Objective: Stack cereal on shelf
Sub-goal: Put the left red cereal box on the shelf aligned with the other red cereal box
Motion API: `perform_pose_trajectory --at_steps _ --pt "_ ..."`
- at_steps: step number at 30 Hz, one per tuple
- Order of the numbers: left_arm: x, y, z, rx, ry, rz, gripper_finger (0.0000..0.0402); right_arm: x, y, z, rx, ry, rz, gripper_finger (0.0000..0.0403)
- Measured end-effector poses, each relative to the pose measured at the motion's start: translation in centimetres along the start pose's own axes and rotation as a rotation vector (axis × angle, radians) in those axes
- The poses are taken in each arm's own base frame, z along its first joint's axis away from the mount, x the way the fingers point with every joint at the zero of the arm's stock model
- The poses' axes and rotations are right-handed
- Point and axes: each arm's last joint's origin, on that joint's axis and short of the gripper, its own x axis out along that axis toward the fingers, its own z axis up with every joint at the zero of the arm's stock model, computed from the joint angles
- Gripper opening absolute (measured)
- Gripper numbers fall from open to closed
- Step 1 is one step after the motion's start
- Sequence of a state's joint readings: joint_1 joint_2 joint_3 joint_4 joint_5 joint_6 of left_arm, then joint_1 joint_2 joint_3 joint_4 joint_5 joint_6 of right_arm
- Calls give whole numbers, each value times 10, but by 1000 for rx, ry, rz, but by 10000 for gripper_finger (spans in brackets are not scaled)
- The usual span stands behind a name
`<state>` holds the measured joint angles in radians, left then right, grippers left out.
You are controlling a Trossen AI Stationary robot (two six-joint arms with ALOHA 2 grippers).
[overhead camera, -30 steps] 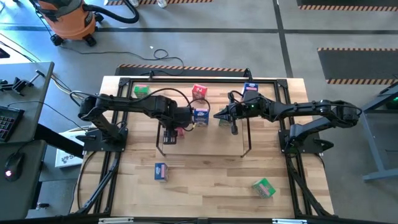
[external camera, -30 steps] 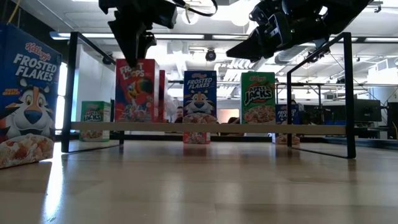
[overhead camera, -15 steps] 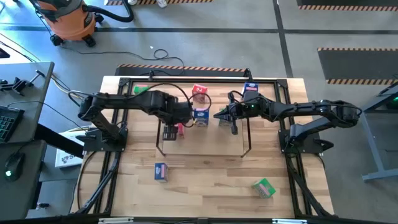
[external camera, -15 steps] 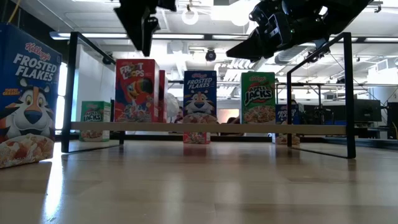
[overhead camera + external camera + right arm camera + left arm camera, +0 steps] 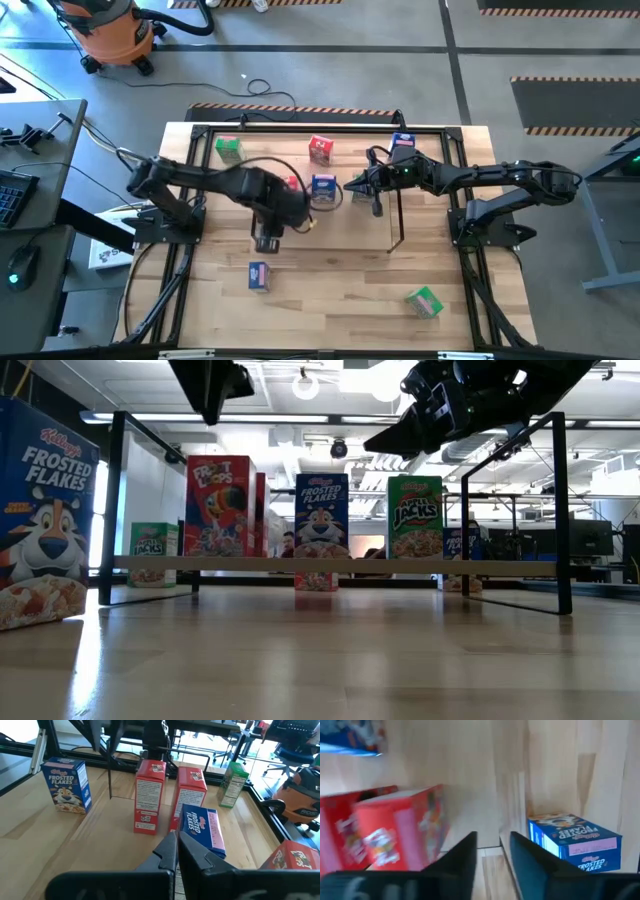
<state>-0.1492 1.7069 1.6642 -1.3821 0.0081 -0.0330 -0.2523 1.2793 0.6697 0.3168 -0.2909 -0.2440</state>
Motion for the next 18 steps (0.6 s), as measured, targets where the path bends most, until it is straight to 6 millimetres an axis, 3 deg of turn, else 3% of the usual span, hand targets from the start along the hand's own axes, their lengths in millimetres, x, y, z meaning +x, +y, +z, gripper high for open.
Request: perform_pose_trajectory --at_steps 8,13,18 --pt "33 -18 16 85 78 62 9 0 0 -1 -6 6 4 0" --pt "42 -21 16 43 53 65 1 0 0 -1 -23 6 5 0" --pt "60 -21 -3 -13 51 72 0 0 0 -1 -24 7 7 0"
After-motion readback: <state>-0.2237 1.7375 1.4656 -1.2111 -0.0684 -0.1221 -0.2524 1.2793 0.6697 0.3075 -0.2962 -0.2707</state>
